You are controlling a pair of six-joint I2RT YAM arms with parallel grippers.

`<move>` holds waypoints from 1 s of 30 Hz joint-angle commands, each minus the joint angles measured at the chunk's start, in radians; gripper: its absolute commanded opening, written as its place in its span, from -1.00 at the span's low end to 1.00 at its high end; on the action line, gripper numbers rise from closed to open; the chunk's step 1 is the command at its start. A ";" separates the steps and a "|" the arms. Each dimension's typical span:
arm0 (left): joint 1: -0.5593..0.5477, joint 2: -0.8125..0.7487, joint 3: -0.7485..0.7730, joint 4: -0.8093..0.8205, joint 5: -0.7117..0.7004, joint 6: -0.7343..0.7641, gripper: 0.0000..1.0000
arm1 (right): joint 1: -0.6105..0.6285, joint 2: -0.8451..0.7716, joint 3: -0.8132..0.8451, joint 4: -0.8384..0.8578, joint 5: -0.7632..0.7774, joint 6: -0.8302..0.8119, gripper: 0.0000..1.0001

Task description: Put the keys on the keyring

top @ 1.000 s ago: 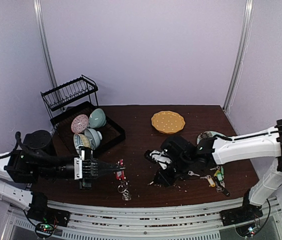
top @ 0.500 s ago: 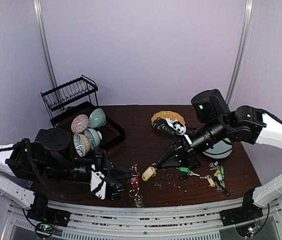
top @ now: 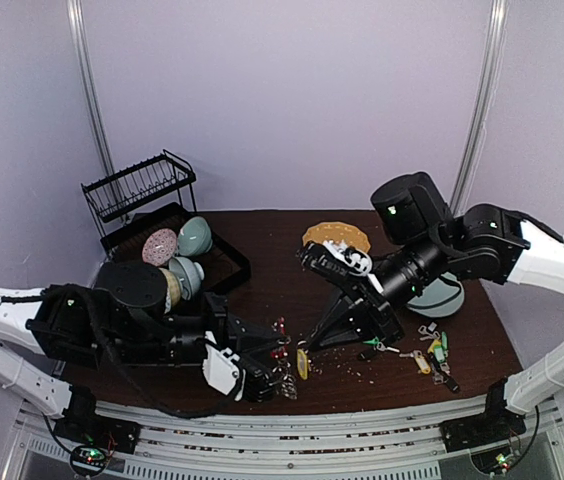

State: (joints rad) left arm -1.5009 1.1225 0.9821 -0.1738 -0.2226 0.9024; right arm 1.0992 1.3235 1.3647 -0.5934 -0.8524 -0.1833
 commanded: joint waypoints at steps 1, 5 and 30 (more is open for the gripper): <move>-0.008 0.001 0.048 0.068 -0.033 -0.057 -1.00 | 0.002 -0.025 -0.022 0.106 0.032 0.039 -1.00; -0.016 -0.013 0.033 0.087 -0.028 -0.063 -1.00 | 0.003 -0.016 -0.026 0.100 0.079 0.035 -1.00; -0.024 -0.027 0.021 0.097 -0.032 -0.072 -1.00 | 0.003 0.025 -0.020 0.042 0.023 -0.008 -1.00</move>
State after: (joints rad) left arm -1.5204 1.1191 0.9897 -0.1551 -0.2436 0.8455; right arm 1.0992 1.3346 1.3529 -0.5282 -0.7826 -0.1734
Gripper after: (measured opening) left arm 0.005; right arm 0.015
